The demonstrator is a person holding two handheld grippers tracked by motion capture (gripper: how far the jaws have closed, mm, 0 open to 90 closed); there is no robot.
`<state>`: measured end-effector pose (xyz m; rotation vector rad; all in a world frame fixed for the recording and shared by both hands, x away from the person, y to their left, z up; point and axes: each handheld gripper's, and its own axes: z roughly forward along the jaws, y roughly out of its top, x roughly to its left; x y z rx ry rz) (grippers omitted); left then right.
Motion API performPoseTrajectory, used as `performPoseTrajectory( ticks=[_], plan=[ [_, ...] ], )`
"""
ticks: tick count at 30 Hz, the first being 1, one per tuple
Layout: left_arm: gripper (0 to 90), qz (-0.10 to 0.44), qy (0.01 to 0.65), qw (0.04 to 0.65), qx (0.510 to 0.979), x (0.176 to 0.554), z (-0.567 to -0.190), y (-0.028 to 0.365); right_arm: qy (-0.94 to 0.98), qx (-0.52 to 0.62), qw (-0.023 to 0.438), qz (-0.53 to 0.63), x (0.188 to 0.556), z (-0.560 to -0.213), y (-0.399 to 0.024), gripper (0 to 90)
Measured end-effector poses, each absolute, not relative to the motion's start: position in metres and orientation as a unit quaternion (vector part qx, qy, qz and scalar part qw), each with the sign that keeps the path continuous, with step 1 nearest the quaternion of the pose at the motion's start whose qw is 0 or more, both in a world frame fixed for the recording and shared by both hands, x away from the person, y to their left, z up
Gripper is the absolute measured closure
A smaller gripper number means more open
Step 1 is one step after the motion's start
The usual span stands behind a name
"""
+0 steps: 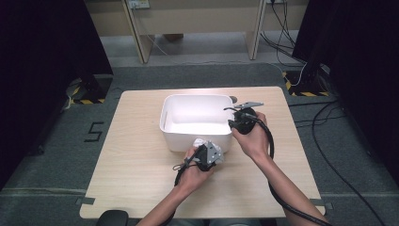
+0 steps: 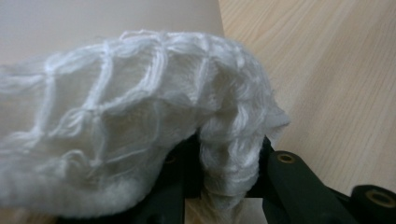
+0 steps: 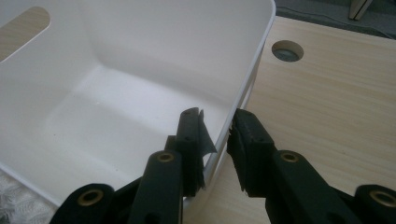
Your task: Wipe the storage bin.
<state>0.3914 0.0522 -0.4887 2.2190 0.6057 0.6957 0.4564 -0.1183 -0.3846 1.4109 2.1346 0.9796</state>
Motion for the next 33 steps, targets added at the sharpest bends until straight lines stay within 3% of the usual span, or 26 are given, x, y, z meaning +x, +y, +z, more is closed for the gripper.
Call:
performPoseTrajectory(
  ticks=[18,33],
  plan=[
    [74.4,0.26,0.241,0.351,0.867,0.394,-0.494,0.049,0.763,0.505,0.199,0.35,0.456,-0.384,-0.118,73.7],
    [74.3,0.267,0.233,0.373,0.857,0.391,-0.472,0.043,0.763,0.506,0.199,0.35,0.457,-0.385,-0.118,73.6]
  ],
)
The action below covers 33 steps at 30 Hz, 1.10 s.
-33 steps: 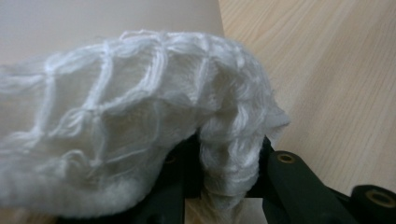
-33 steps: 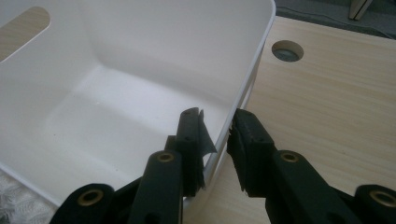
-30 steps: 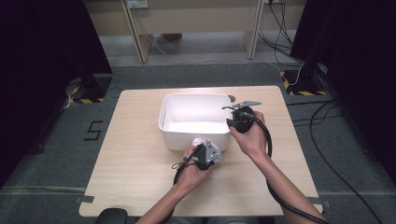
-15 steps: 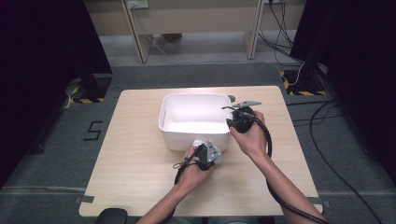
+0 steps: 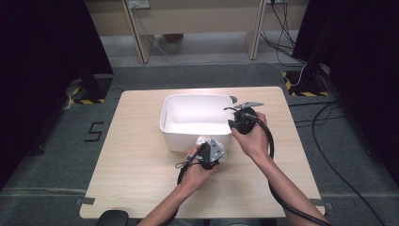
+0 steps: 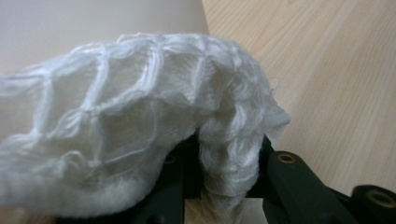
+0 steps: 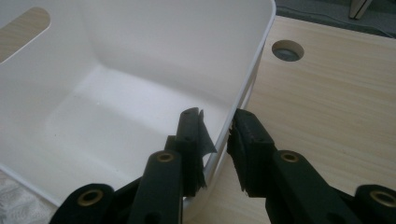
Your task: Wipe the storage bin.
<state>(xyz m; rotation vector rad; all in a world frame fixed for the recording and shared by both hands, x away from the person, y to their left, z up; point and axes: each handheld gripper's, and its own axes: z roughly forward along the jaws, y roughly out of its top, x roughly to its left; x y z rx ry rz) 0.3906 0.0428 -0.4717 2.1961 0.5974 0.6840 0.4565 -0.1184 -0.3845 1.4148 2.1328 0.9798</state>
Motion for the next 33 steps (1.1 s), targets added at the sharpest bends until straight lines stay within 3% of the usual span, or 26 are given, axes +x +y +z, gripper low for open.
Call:
performPoseTrajectory(
  ticks=[33],
  plan=[
    [74.2,0.283,0.221,0.401,0.843,0.386,-0.439,0.038,0.762,0.507,0.198,0.351,0.457,-0.385,-0.118,73.8]
  ],
)
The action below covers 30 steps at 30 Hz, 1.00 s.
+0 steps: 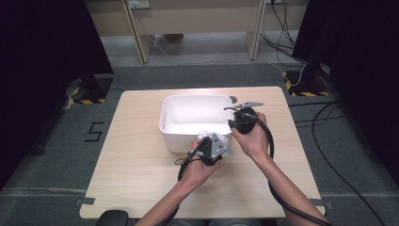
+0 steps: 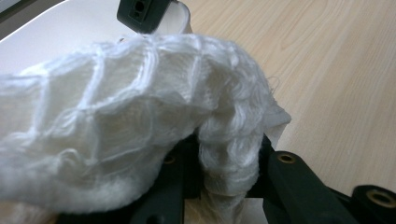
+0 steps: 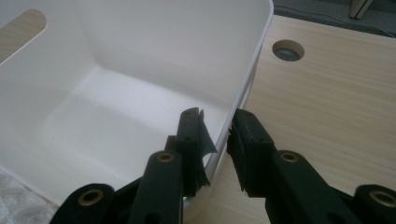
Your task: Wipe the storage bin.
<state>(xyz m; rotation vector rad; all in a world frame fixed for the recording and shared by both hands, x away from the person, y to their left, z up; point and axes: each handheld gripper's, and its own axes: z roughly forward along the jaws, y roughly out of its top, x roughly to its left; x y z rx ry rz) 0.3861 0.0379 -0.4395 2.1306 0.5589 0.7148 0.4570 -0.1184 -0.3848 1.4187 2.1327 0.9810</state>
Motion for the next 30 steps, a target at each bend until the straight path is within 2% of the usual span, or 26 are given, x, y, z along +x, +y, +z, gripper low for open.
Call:
performPoseTrajectory(
  ticks=[16,30],
  plan=[
    [74.2,0.282,0.218,0.393,0.847,0.387,-0.448,0.036,0.763,0.506,0.199,0.351,0.457,-0.385,-0.118,73.7],
    [74.3,0.273,0.216,0.371,0.861,0.391,-0.471,0.03,0.763,0.506,0.198,0.351,0.457,-0.385,-0.118,73.8]
  ],
)
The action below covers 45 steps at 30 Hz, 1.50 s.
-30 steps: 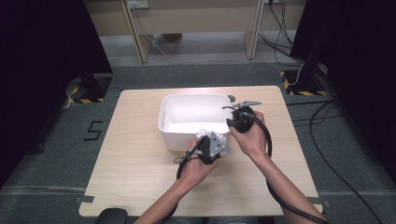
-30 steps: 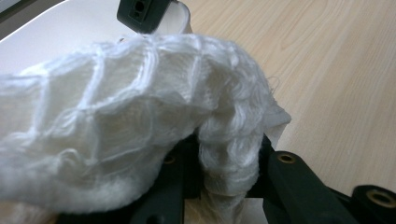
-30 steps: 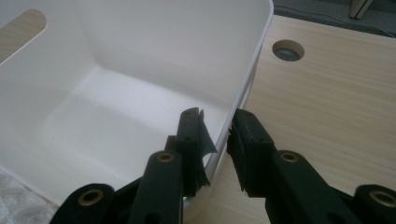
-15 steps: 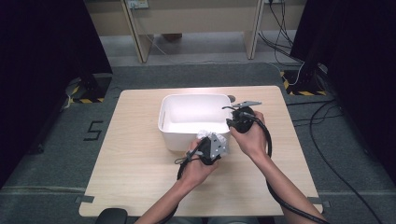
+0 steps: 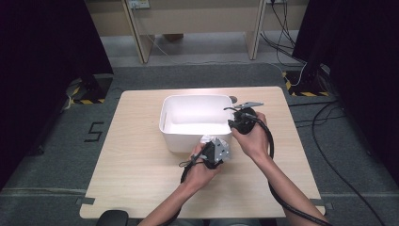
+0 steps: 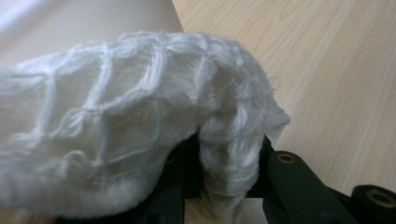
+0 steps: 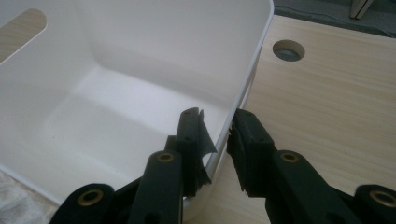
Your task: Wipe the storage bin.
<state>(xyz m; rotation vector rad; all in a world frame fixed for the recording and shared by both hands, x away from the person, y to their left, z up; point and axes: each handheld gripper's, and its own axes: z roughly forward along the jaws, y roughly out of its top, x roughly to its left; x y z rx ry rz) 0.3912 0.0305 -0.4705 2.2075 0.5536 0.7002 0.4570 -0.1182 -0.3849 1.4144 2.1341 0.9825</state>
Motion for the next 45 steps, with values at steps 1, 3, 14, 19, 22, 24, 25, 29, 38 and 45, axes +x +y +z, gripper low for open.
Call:
performPoseTrajectory(
  ticks=[1,3,14,19,22,24,25,29,38,45],
  plan=[
    [74.3,0.273,0.217,0.372,0.86,0.391,-0.473,0.03,0.763,0.505,0.198,0.351,0.457,-0.385,-0.118,73.8],
    [74.3,0.273,0.216,0.369,0.862,0.392,-0.477,0.029,0.763,0.505,0.198,0.351,0.457,-0.385,-0.118,73.8],
    [74.3,0.265,0.22,0.356,0.869,0.394,-0.492,0.026,0.763,0.506,0.197,0.351,0.457,-0.385,-0.118,73.8],
    [74.3,0.263,0.221,0.356,0.869,0.395,-0.495,0.025,0.763,0.505,0.197,0.351,0.457,-0.385,-0.118,73.8],
    [74.3,0.262,0.222,0.355,0.87,0.395,-0.494,0.025,0.764,0.505,0.196,0.352,0.457,-0.385,-0.118,73.7],
    [74.2,0.262,0.223,0.354,0.87,0.395,-0.494,0.024,0.764,0.505,0.197,0.351,0.457,-0.385,-0.118,73.8],
    [74.3,0.262,0.223,0.354,0.87,0.395,-0.494,0.024,0.764,0.505,0.196,0.352,0.457,-0.385,-0.118,73.8],
    [74.2,0.262,0.222,0.355,0.869,0.394,-0.492,0.023,0.764,0.505,0.196,0.352,0.457,-0.385,-0.118,73.8],
    [74.2,0.266,0.22,0.362,0.866,0.393,-0.483,0.02,0.764,0.504,0.195,0.352,0.457,-0.385,-0.118,73.8],
    [74.1,0.271,0.215,0.372,0.861,0.392,-0.47,0.018,0.764,0.505,0.194,0.352,0.457,-0.385,-0.118,73.7]
  ],
)
